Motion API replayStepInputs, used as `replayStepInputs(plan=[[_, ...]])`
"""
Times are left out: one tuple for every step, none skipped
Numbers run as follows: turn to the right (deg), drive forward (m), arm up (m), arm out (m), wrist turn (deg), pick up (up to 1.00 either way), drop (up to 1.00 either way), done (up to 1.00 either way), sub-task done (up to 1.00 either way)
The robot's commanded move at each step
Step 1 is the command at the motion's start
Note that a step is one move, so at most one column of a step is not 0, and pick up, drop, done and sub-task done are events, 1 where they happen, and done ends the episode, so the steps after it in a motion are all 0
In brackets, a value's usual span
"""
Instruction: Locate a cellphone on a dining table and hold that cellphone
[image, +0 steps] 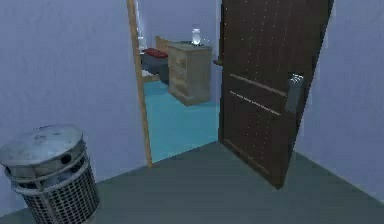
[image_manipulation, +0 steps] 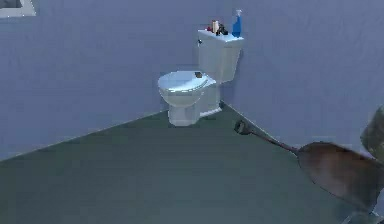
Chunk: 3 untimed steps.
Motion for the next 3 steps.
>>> replayStepInputs(plan=[[0.0, 1.0, 0.0, 0.0, 0.0, 0.0, 0.0, 0.0, 0.0], [3.0, 0.0, 0.0, 0.0, 0.0, 0.0, 0.0, 0.0, 0.0], [0.0, 0.95, 0.0, 0.0, 0.0, 0.0, 0.0, 0.0, 0.0]])
